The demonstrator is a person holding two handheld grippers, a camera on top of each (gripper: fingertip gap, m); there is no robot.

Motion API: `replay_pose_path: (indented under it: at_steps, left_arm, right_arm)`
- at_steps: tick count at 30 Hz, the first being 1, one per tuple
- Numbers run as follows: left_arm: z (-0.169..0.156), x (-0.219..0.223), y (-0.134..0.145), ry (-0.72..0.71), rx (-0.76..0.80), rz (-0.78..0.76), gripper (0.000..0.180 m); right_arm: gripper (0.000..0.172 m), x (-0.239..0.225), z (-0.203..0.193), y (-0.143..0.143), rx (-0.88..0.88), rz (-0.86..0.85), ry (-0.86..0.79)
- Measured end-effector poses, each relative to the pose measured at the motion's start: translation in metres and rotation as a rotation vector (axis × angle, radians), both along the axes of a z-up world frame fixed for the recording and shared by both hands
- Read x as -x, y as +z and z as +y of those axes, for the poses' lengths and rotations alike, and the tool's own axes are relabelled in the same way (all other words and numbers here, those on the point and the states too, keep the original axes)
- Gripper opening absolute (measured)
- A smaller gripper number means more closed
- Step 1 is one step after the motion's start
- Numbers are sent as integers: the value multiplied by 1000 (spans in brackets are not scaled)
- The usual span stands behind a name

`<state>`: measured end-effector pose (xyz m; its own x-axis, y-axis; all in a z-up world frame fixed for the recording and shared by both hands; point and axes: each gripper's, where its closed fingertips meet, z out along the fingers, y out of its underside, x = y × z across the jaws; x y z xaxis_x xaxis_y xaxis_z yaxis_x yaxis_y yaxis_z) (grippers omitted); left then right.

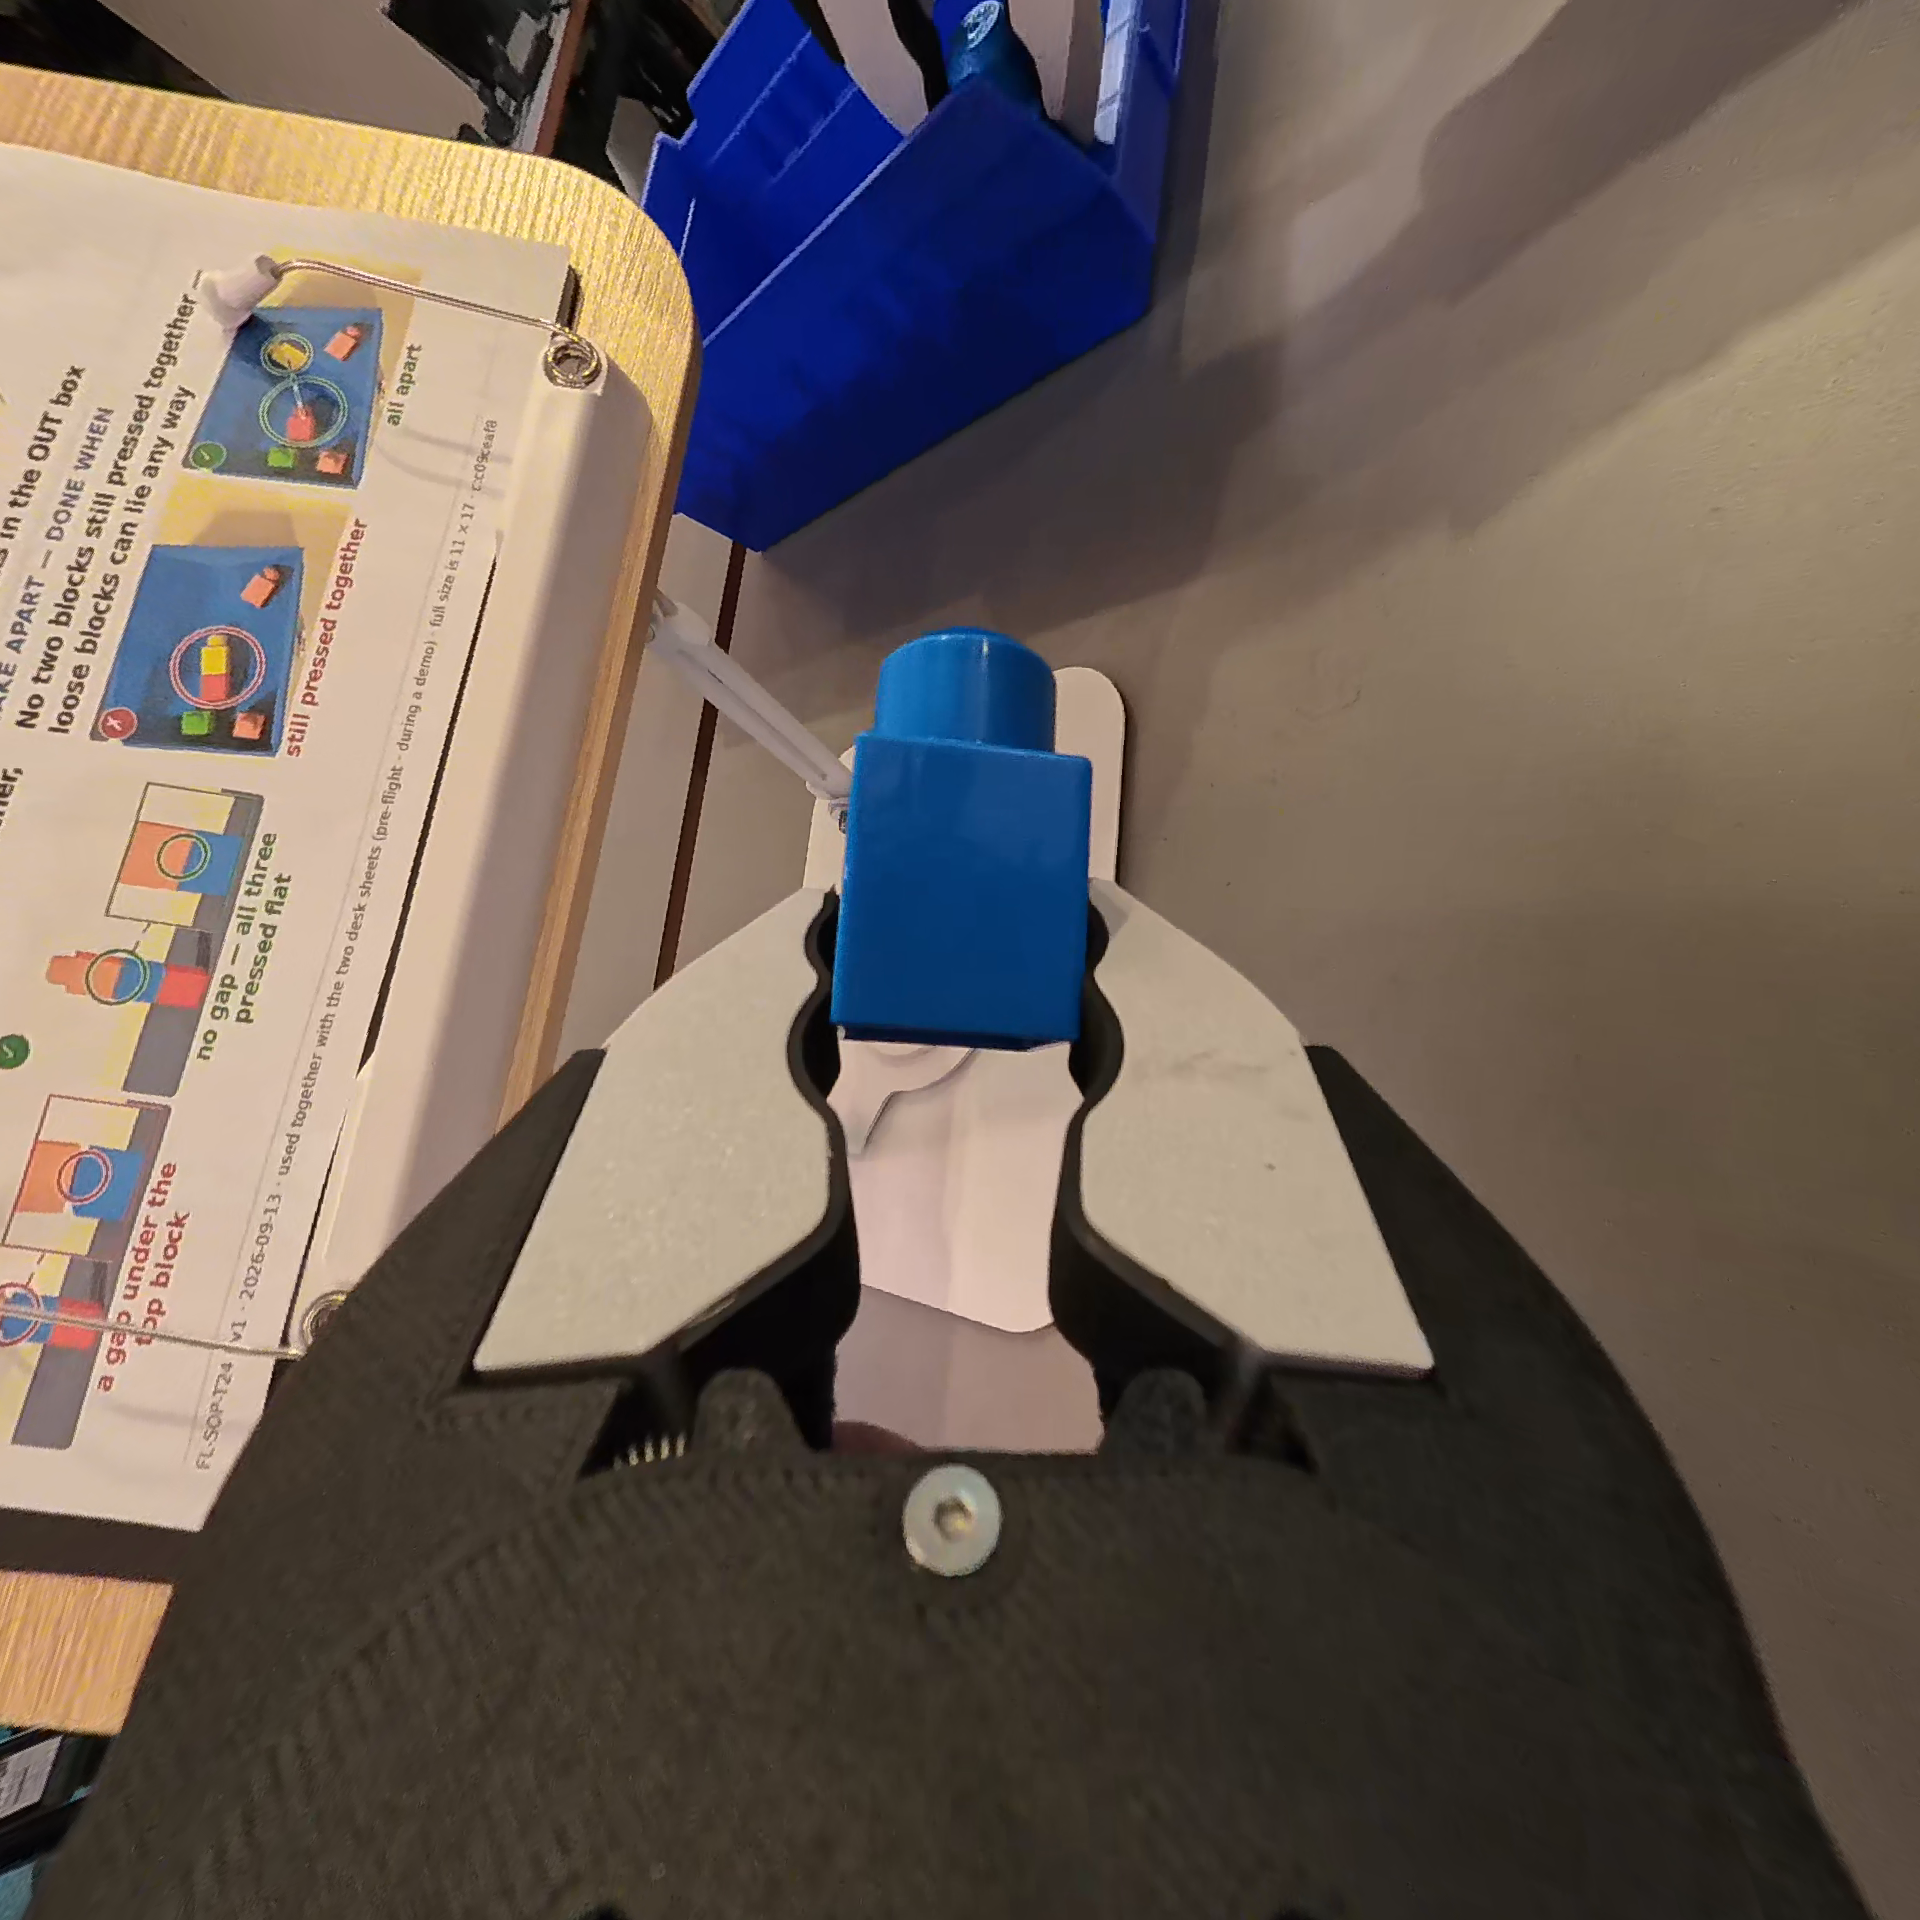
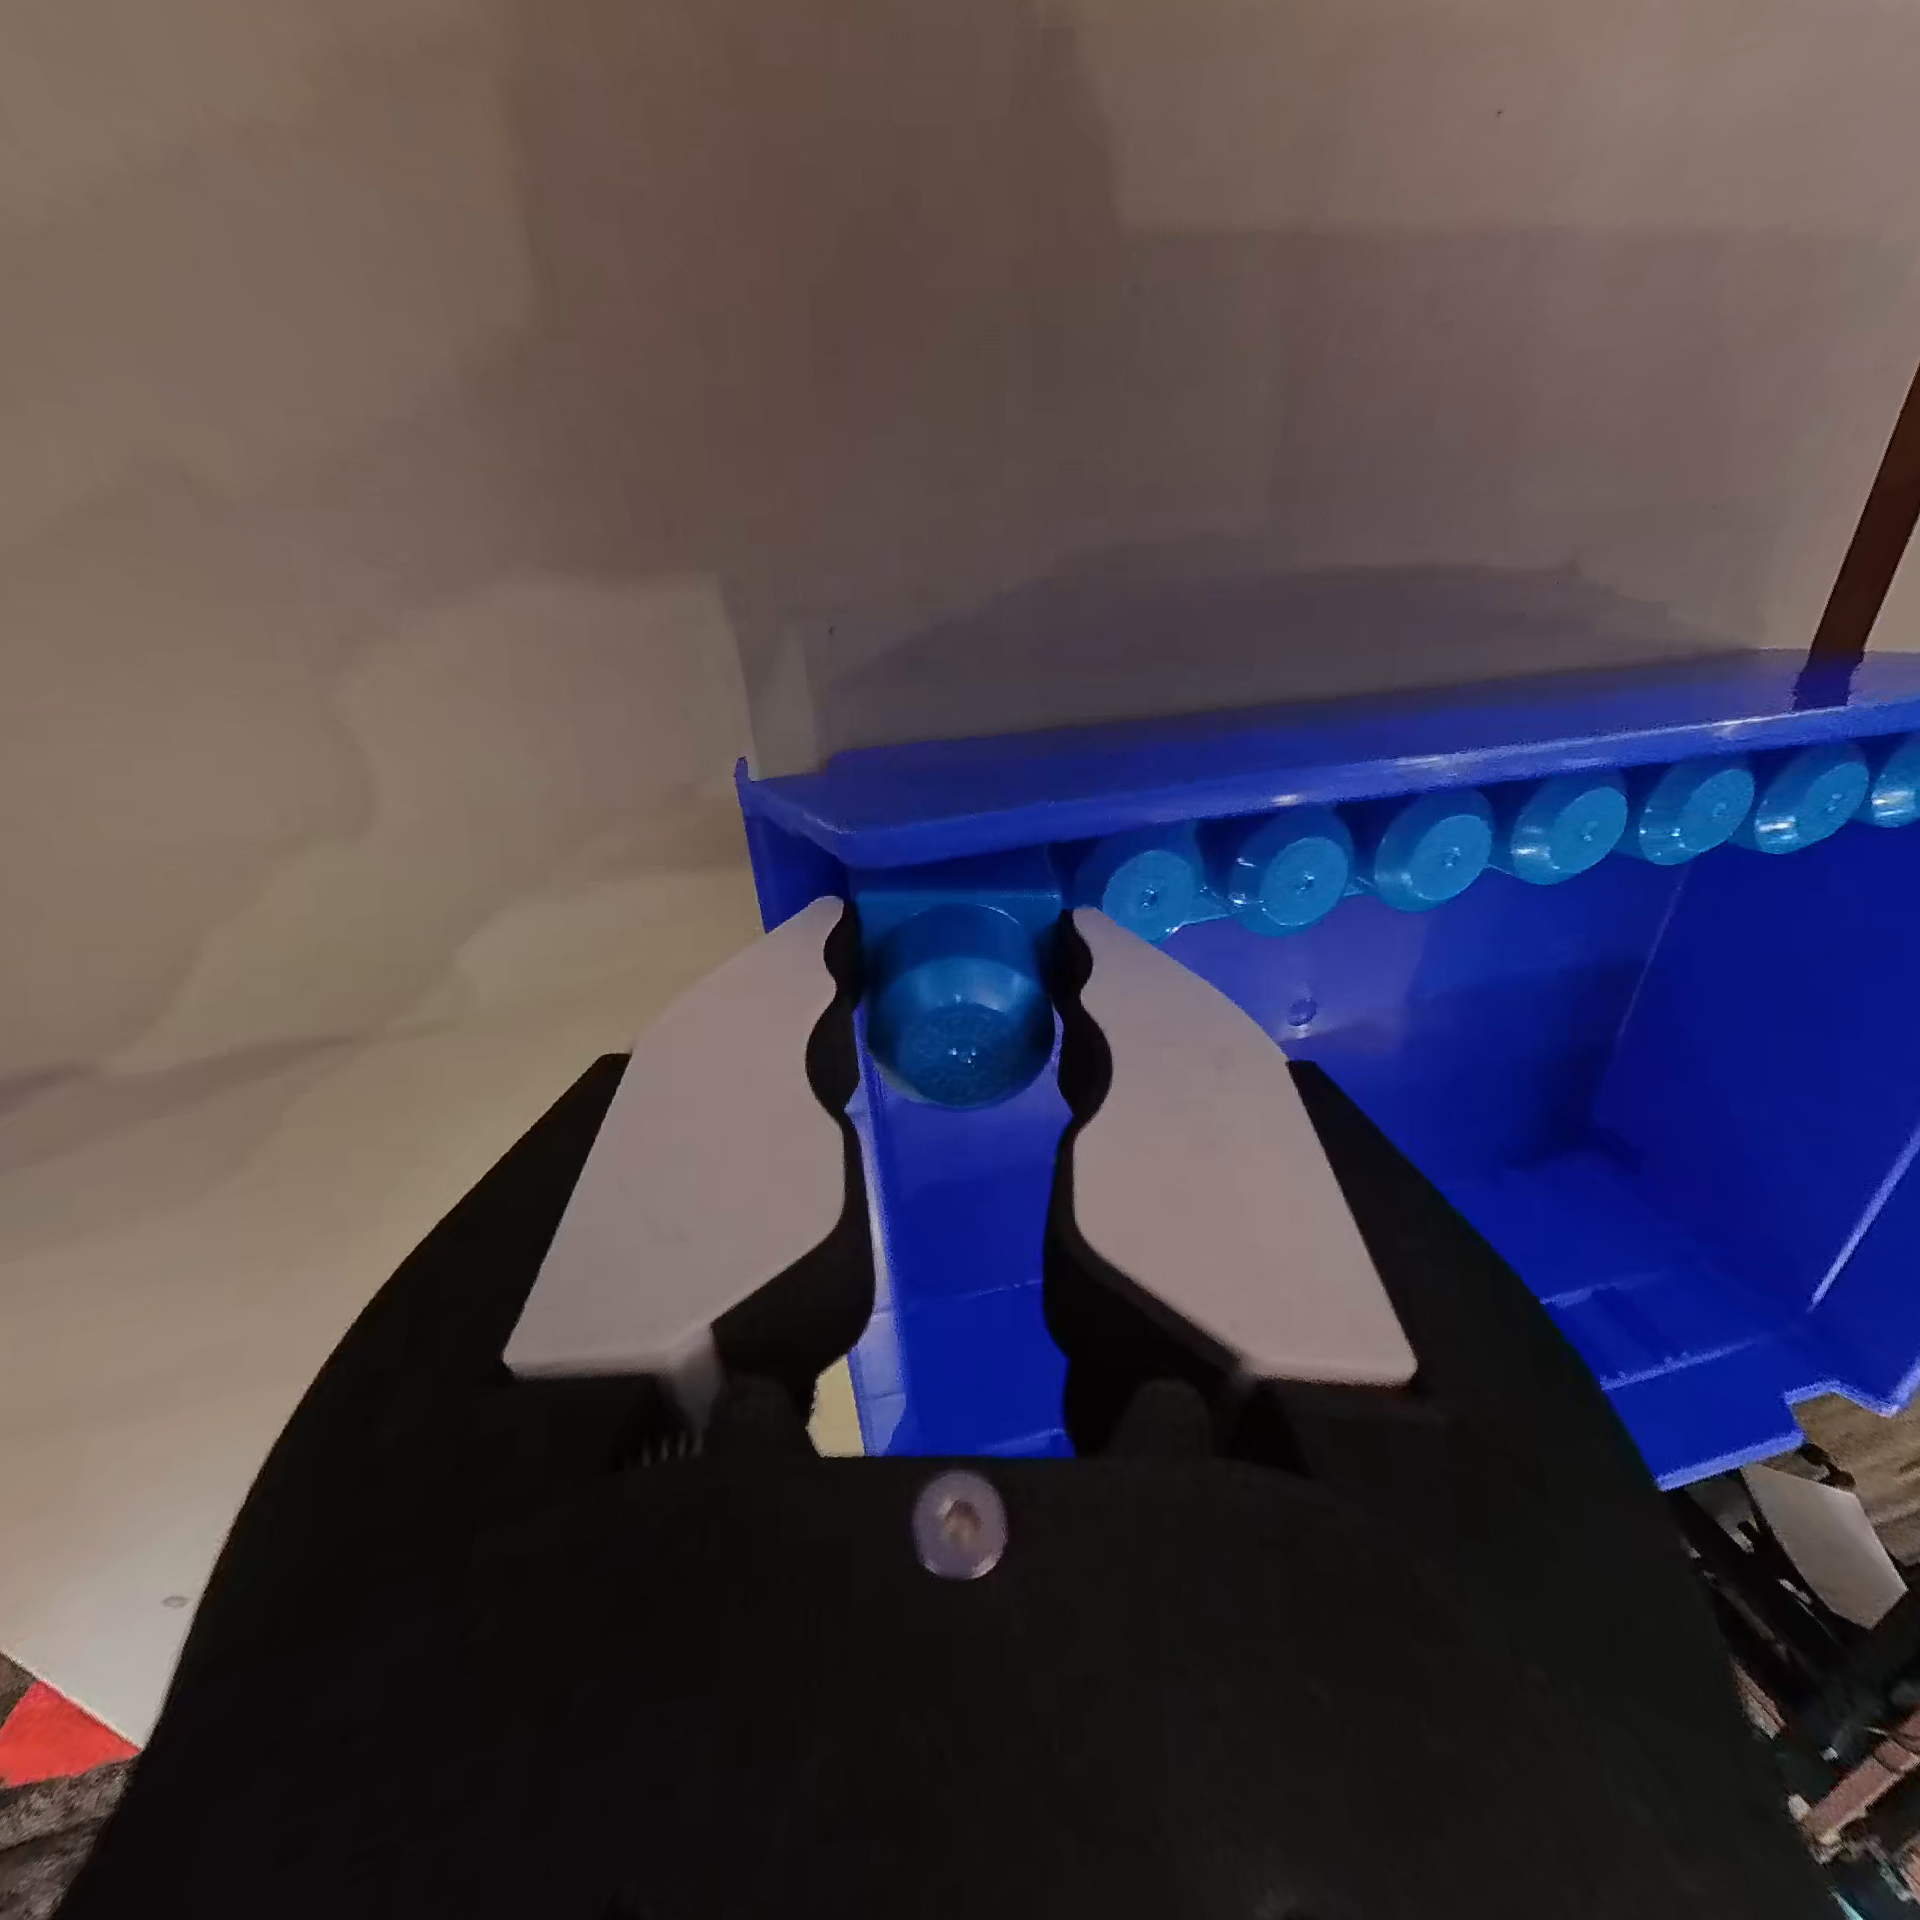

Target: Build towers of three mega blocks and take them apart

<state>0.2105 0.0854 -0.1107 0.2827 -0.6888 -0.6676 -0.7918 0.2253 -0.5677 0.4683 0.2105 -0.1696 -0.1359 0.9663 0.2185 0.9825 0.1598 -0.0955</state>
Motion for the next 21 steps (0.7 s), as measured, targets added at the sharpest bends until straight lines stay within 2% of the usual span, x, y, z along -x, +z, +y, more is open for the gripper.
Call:
replay_pose_path:
  at_steps: [8, 11, 14, 18, 21]
  left_arm:
    - [0, 0, -1, 1, 4, 3, 41]
    - [0, 0, -1, 0, 4, 4, 41]
    - [0, 0, 0, -2, 6, -5, 41]
    - [-1, -2, 1, -8, 12, -22, 41]
    - [-2, -7, 4, -14, -1, -45, 41]
  right_arm:
    - [37, -1, -2, -1, 43, 8, -28]
    - [28, -2, 0, 0, 35, 16, -21]
    - [29, -6, 0, 5, 32, 36, -39]
    - [30, -7, -5, 37, -10, 184, -88]
    - [30, 14, -28, 75, -38, 414, -102]
